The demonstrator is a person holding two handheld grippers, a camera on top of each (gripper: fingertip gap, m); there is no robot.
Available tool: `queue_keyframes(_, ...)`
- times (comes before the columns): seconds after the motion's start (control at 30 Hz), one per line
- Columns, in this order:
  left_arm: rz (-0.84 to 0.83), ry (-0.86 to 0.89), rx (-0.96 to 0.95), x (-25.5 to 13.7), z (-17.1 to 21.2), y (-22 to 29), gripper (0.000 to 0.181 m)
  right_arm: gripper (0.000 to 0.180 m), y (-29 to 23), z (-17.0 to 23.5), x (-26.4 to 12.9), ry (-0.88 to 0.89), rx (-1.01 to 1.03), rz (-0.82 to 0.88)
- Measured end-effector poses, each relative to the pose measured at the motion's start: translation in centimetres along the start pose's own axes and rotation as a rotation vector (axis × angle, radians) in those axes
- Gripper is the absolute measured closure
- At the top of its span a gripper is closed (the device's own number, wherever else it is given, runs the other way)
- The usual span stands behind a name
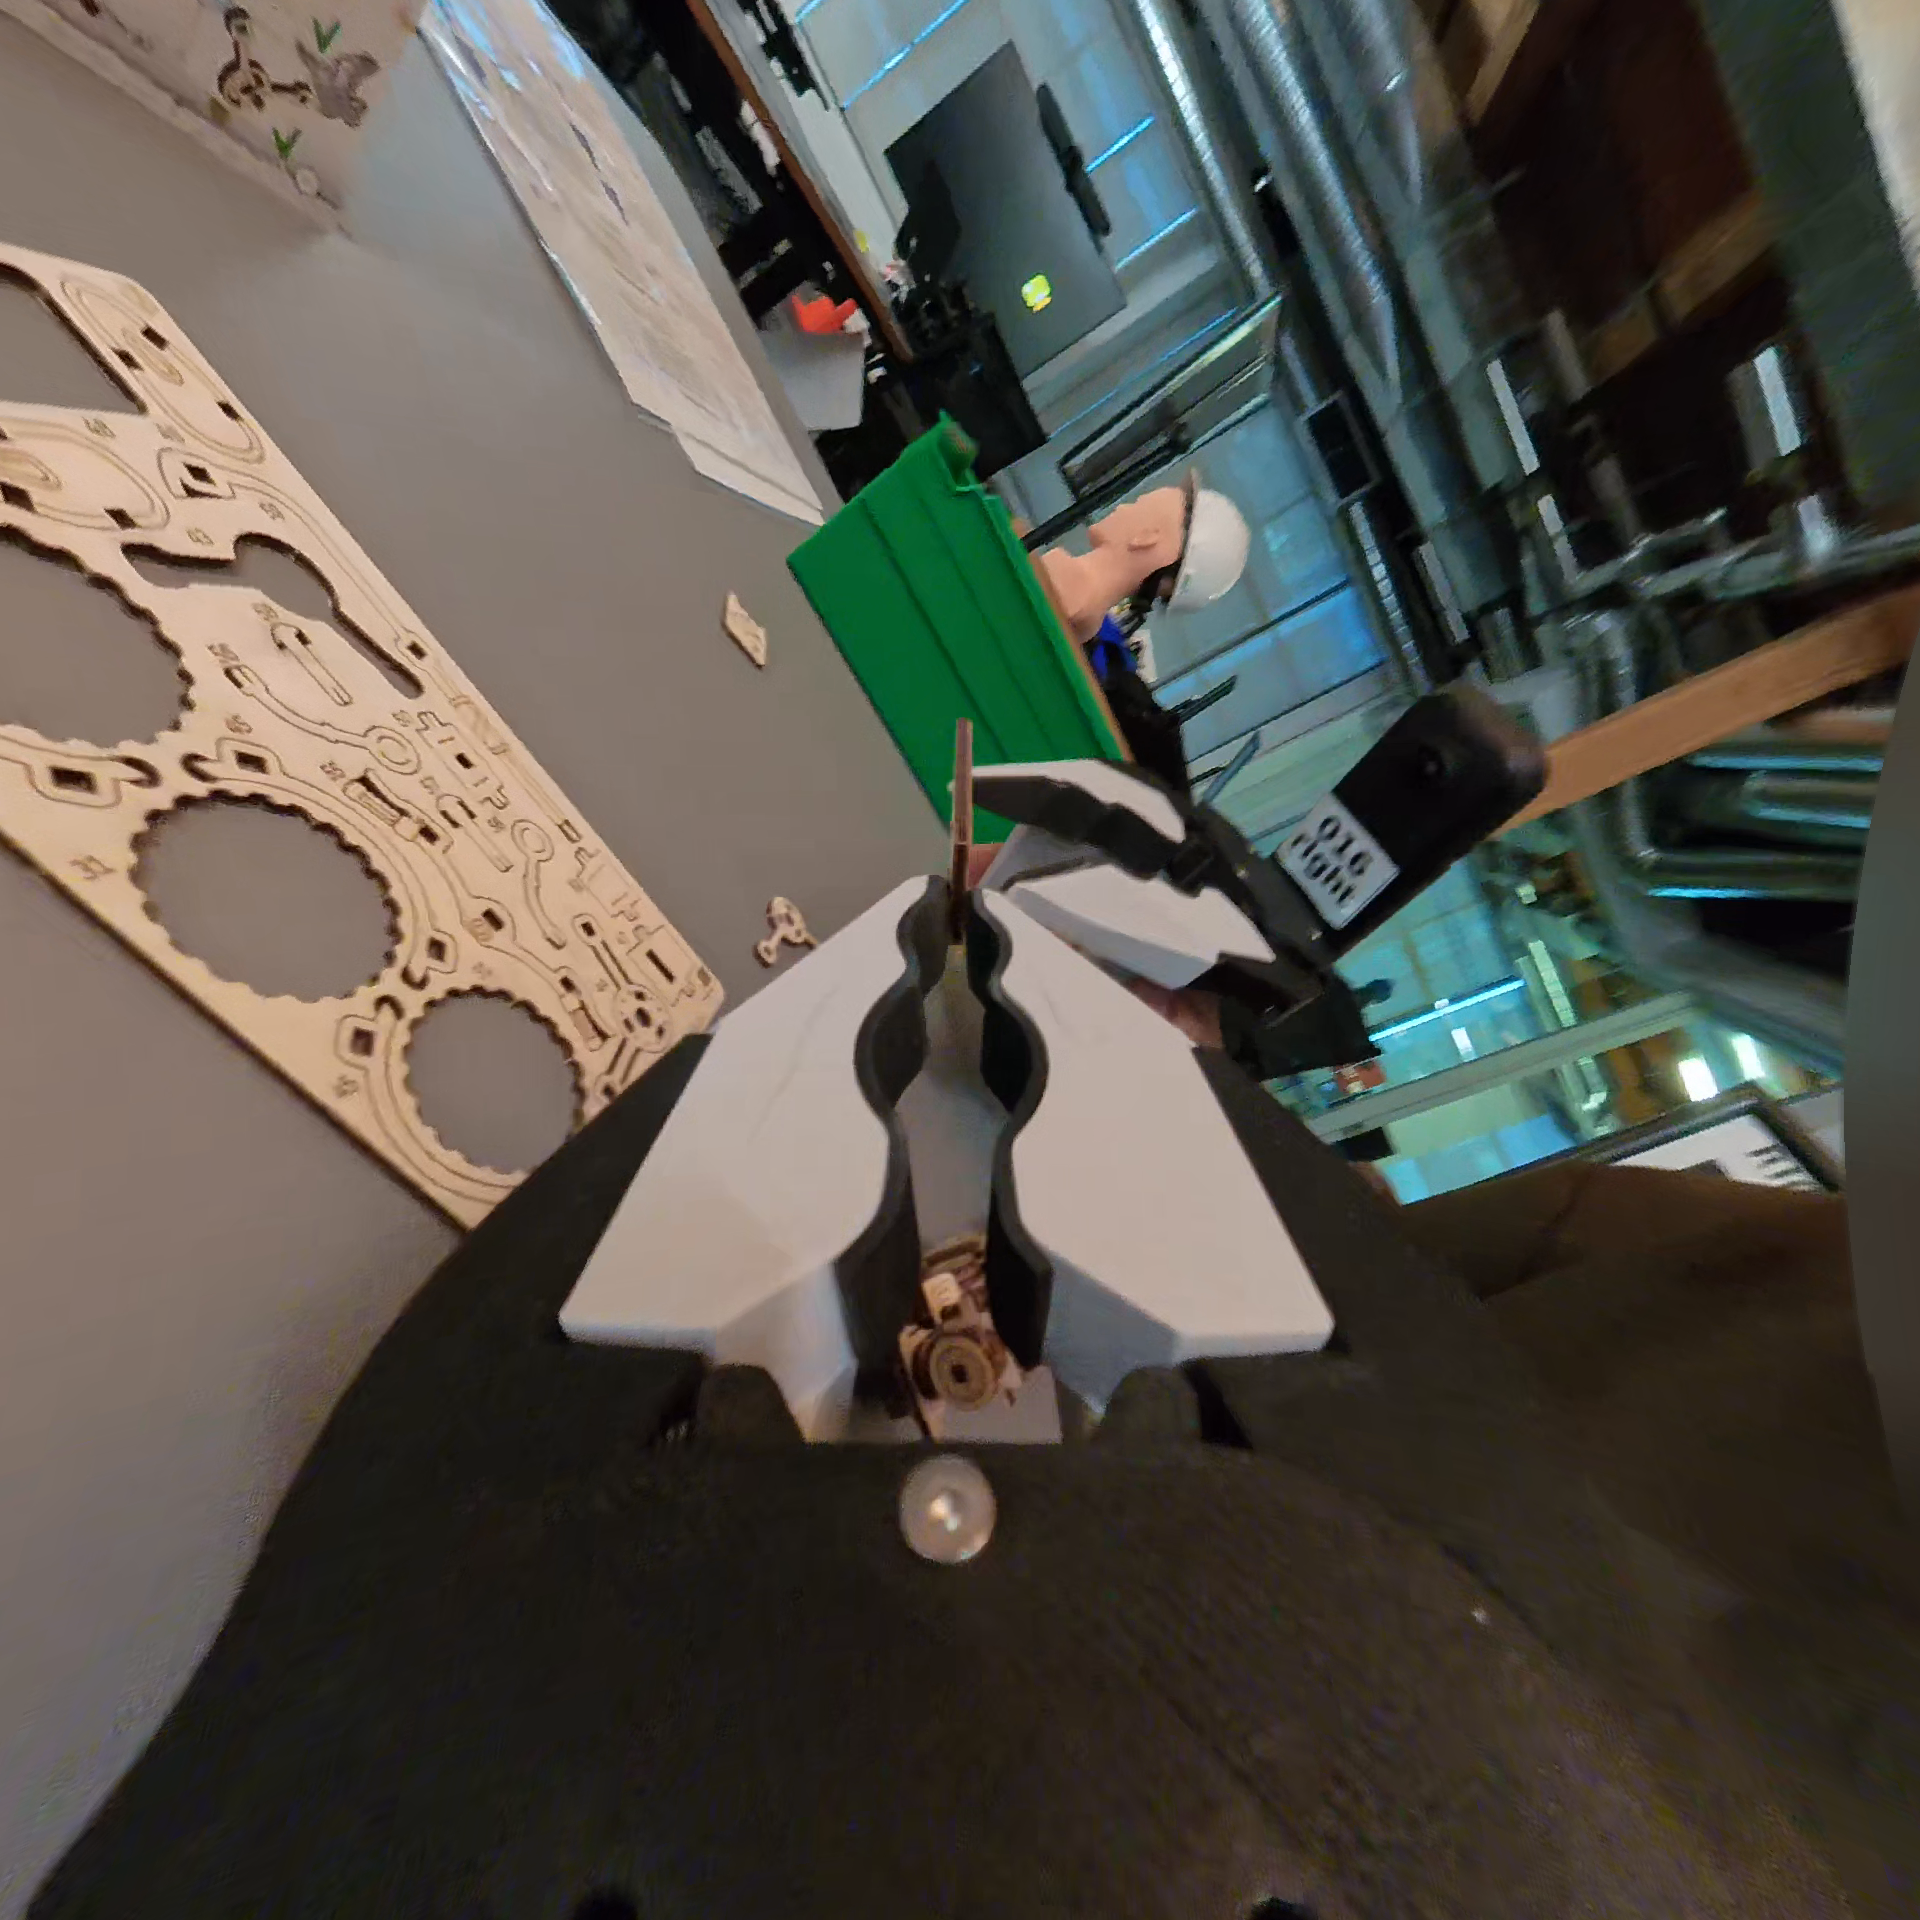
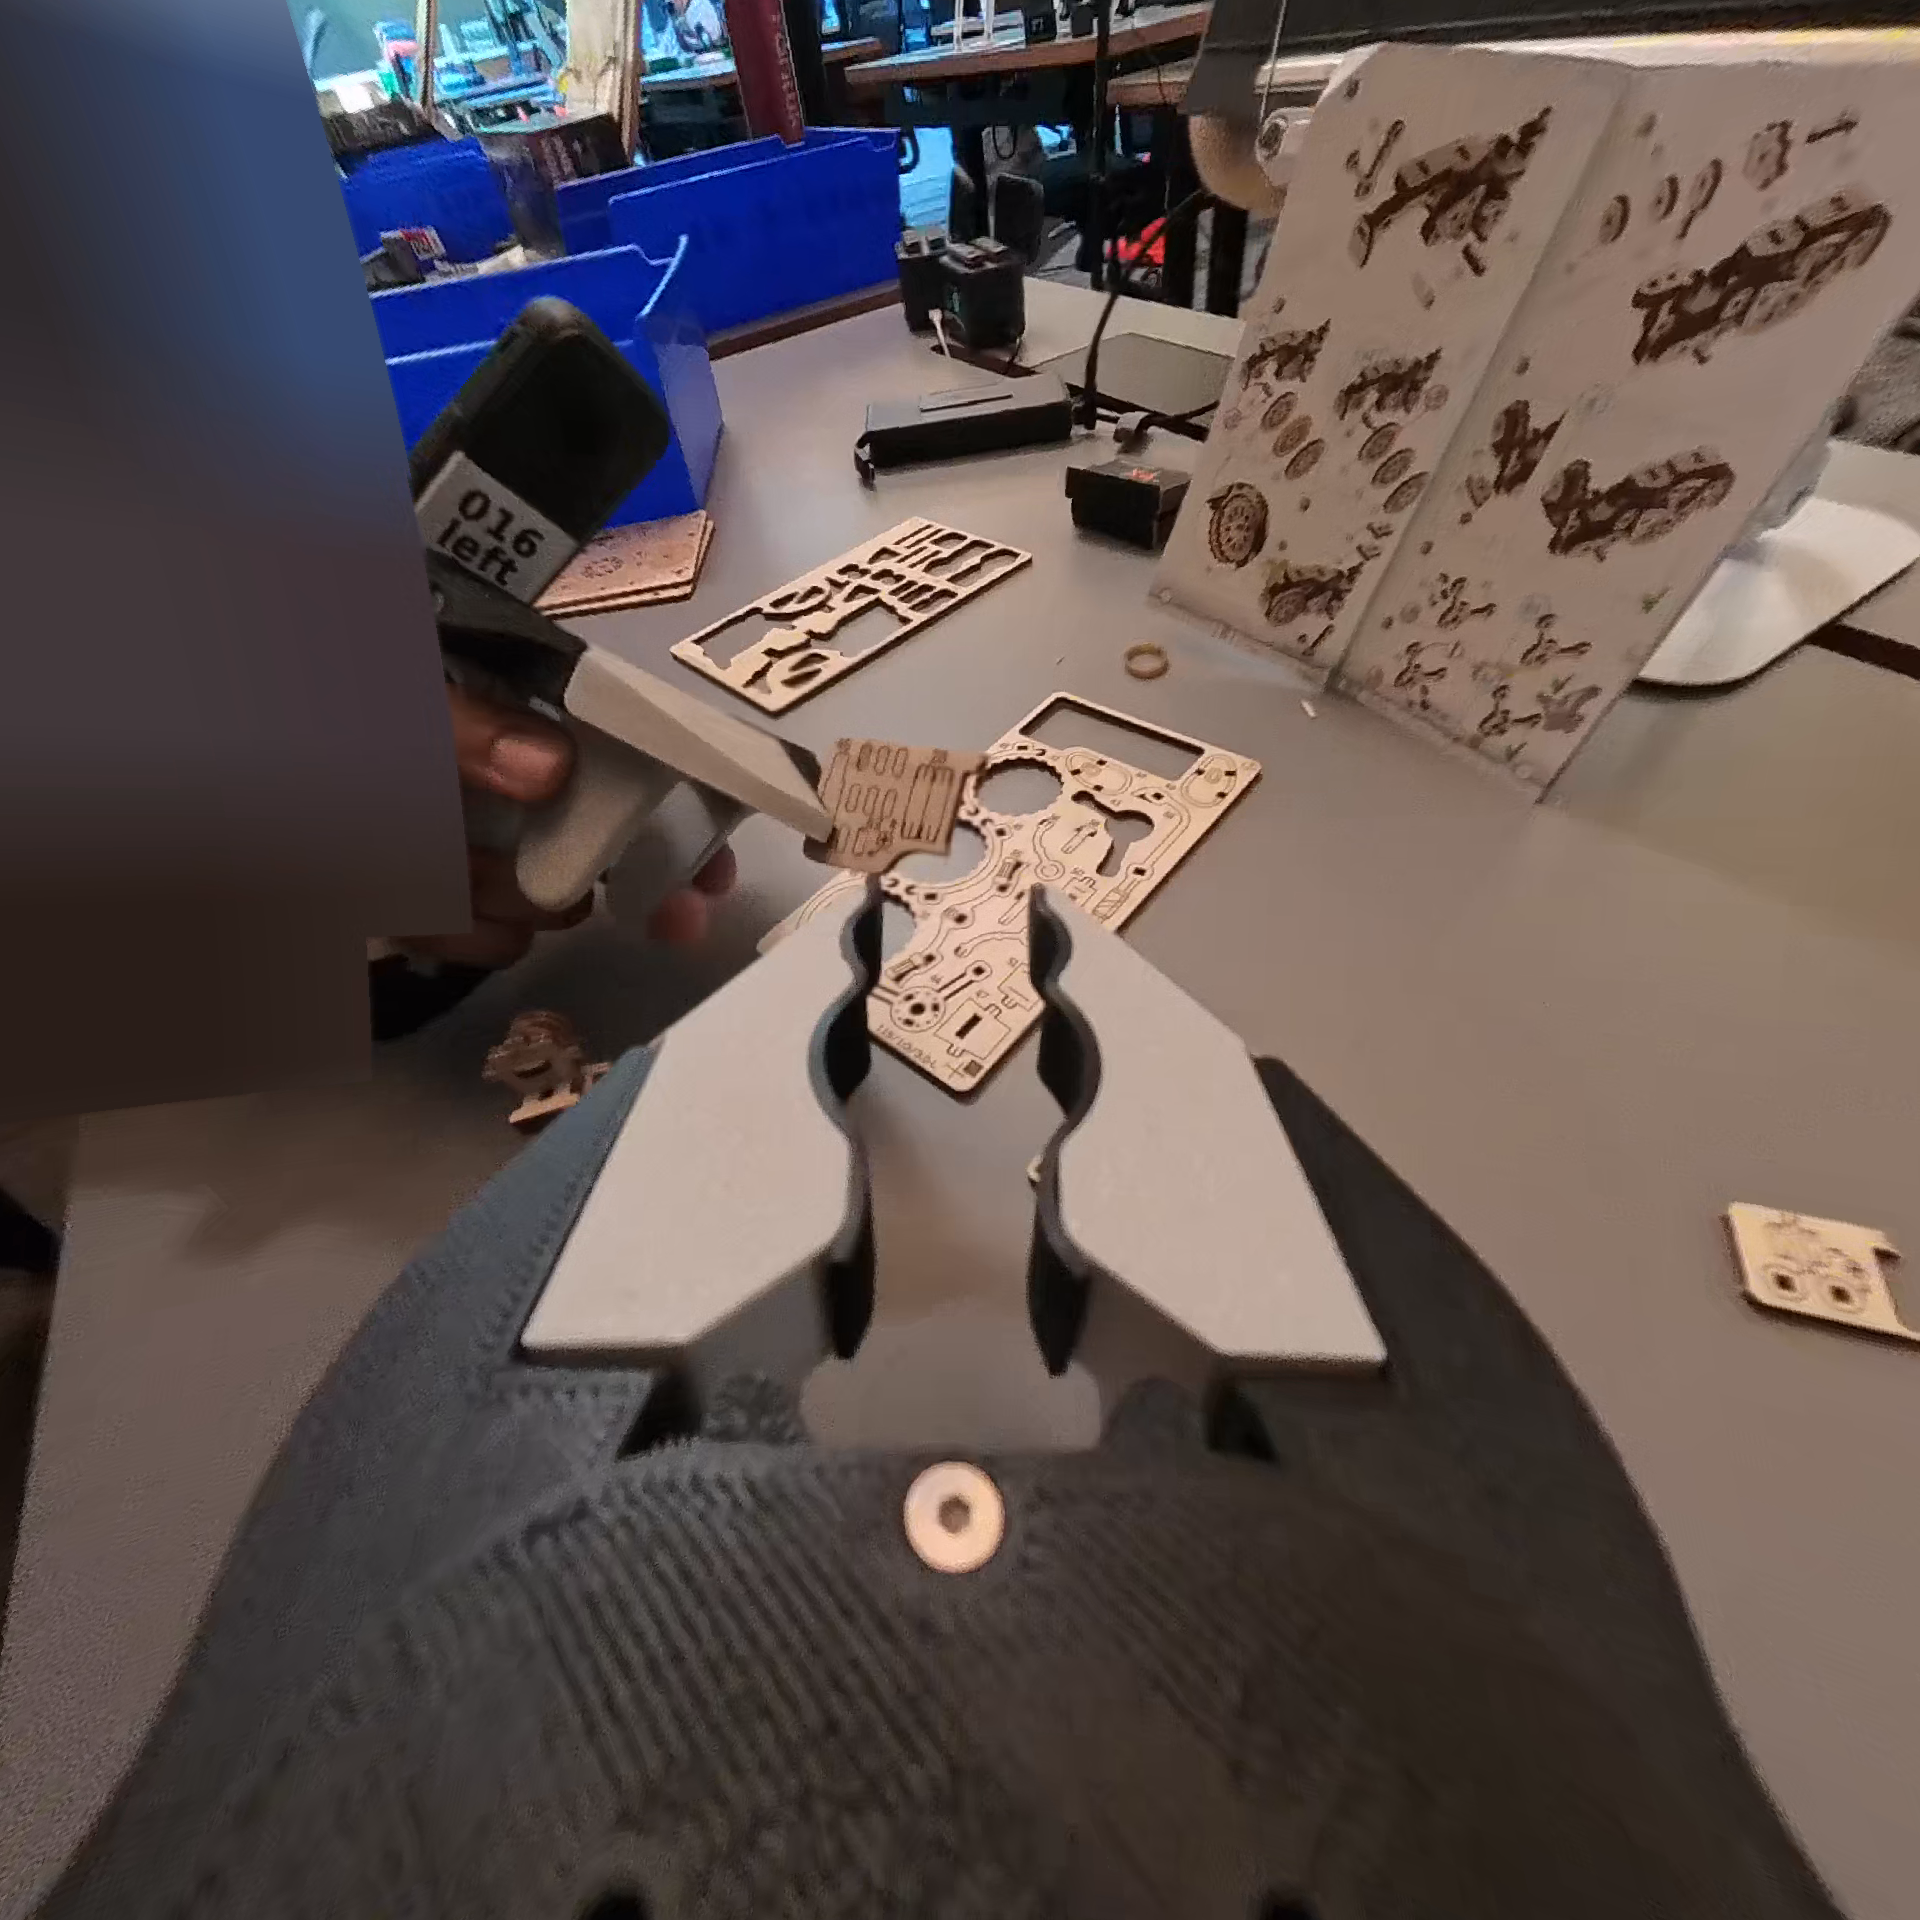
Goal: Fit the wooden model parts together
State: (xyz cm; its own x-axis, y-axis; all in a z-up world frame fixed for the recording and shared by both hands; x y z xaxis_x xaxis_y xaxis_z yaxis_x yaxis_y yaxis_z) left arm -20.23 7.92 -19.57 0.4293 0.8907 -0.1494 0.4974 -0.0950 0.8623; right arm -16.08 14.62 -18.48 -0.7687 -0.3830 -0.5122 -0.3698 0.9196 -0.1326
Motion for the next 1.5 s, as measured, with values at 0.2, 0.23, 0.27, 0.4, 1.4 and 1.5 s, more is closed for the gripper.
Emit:
queue_keyframes(0.2,0.087,0.018,-0.052,0.1,0.0,0.6,0.181,0.156,-0.5,-0.5,0.2,0.068,0.131,-0.072)
queue_keyframes(0.23,0.098,0.019,-0.059,0.2,0.1,0.7,0.181,0.156,-0.3,-0.7,0.0,0.09,0.169,-0.091)
queue_keyframes(0.27,0.109,0.022,-0.068,0.2,0.1,0.8,0.181,0.156,-0.2,-0.7,-0.1,0.103,0.201,-0.109)
queue_keyframes(0.4,0.152,0.031,-0.111,0.5,0.3,1.1,0.181,0.155,-0.6,-0.4,0.3,0.103,0.303,-0.221)
queue_keyframes(1.4,0.091,0.073,-0.061,0.2,0.3,2.3,0.181,0.167,-1.5,-1.0,0.3,0.111,0.299,-0.325)
queue_keyframes(1.5,0.06,0.074,-0.03,0.2,0.4,2.4,0.18,0.166,-1.6,-1.1,0.3,0.106,0.278,-0.303)
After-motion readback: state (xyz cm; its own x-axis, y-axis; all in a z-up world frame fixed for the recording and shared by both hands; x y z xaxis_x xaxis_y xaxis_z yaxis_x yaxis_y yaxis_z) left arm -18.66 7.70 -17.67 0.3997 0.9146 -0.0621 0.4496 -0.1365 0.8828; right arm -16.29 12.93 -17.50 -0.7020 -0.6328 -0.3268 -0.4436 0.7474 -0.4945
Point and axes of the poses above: each gripper's, where its closed fingertips meet, x out along the fingers, z out of its underside, y = z × x across the jaws, the point moved 3 cm from there along -x, back along the fingers, and after that the axes turned 14 degrees about -y, right-handed, at the moved point
